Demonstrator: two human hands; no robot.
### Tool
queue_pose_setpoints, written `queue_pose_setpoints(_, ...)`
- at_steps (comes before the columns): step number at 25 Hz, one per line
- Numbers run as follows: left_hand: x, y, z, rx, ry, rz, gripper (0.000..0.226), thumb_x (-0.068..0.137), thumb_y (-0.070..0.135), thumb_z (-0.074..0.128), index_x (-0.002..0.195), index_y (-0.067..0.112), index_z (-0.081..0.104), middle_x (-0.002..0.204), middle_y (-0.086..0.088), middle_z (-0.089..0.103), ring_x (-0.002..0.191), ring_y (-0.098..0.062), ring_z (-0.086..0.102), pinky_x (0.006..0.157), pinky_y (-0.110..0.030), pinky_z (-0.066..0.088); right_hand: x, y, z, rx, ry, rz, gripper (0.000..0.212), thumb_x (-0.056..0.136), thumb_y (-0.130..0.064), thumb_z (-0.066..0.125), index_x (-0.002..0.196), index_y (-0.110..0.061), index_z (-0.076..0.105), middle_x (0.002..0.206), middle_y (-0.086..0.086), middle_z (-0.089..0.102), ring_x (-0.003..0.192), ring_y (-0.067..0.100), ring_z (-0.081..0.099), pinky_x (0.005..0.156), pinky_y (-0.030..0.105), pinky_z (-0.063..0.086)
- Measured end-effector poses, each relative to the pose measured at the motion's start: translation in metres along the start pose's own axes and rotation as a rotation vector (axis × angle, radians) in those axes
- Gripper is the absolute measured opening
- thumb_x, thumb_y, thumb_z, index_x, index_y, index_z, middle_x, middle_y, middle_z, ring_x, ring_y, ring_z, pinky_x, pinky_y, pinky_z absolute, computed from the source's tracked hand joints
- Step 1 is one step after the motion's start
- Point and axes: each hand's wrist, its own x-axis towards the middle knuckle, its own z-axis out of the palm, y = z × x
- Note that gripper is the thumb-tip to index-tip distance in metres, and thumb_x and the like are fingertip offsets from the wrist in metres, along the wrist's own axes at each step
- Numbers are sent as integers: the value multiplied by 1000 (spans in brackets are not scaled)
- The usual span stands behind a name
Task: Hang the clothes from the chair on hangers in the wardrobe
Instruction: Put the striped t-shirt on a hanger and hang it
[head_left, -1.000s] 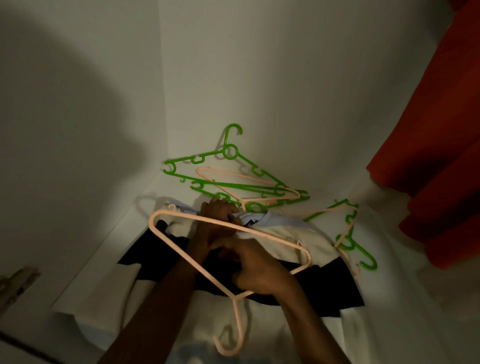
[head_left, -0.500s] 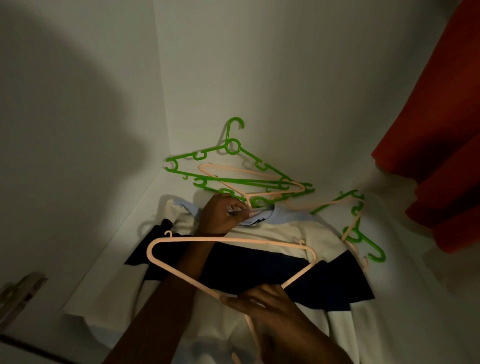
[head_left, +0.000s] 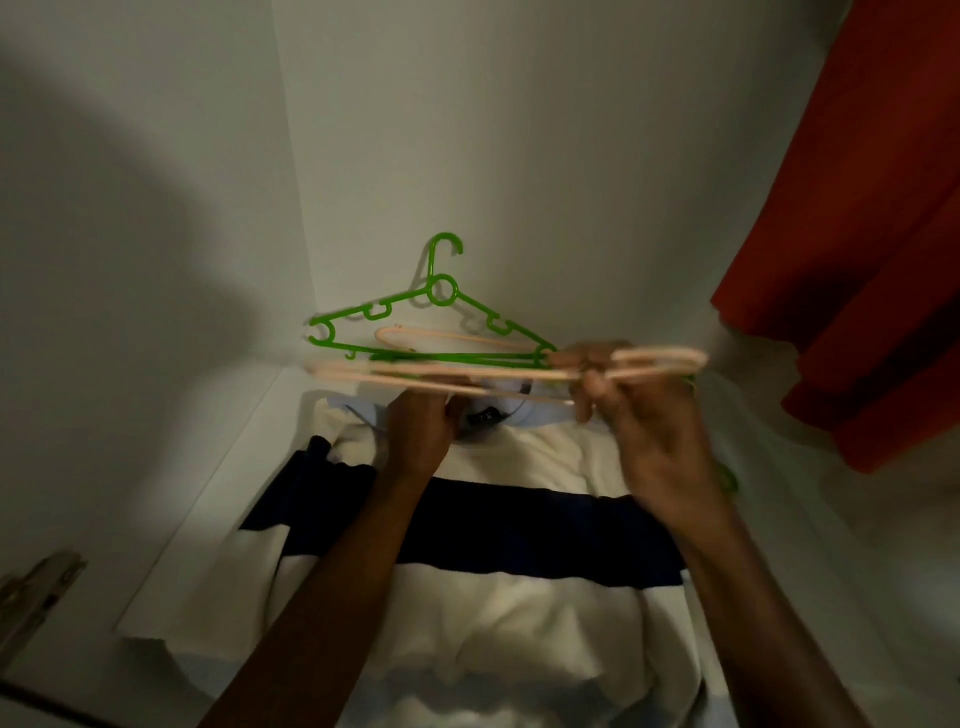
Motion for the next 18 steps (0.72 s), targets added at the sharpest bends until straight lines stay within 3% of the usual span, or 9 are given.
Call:
queue_pose_setpoints(1,1,-2,2,29,25,37,22,98,34,58,100,16,72,93,-6,72,85,-27,68,72,-39,55,25,-2,-6,140,89,27,24,105,-12,47,94,-1,66,81,4,62,78,16,59,76,37,45)
queue_pose_setpoints(3,3,-4,0,24,59,97,17,101,29,59,101,17,72,96,-3,70,88,-25,67,75,-41,55,72,1,-9,375,192,47,27,106,-10,44,92,-7,68,71,9,51,63,14,43,62,30,29)
queue_pose_setpoints(5,4,-5,-2,-3,99,131,17,101,28,60,100,17,73,98,-1,70,90,-23,66,77,-39,55,107,12,-1,596,196,82,31,105,-10,44,92,-9,71,71,10,46,60,14,37,60,33,19)
queue_pose_setpoints(7,7,-6,-3,-40,118,113,20,100,30,60,100,17,75,98,-1,72,91,-22,68,76,-38,55,130,24,15,770,146,156,28,102,-11,46,90,-6,71,69,6,51,58,11,40,59,32,19)
queue_pose_setpoints(10,9,-5,-6,-149,108,48,14,92,28,66,93,18,77,92,1,72,85,-20,68,71,-32,52,143,55,39,870,64,268,28,100,-14,45,89,-2,69,64,1,55,52,9,40,56,27,23)
queue_pose_setpoints(13,14,-6,-8,-212,123,-42,7,84,25,73,85,18,77,82,2,71,72,-20,65,63,-35,52,143,95,47,950,44,398,35,104,-15,42,88,0,69,57,1,47,48,10,37,50,22,30)
queue_pose_setpoints(16,15,-6,-6,-337,83,-84,5,83,23,78,85,18,78,84,4,74,74,-15,69,66,-37,57,142,123,41,973,53,545,36,104,-16,39,87,1,67,55,1,44,44,9,36,43,20,29)
queue_pose_setpoints(18,17,-4,-5,-371,69,-70,4,84,19,81,85,18,78,85,6,75,77,-7,70,69,-30,57,146,132,33,919,37,641,37,102,-15,38,85,1,66,53,0,43,41,9,34,40,20,26)
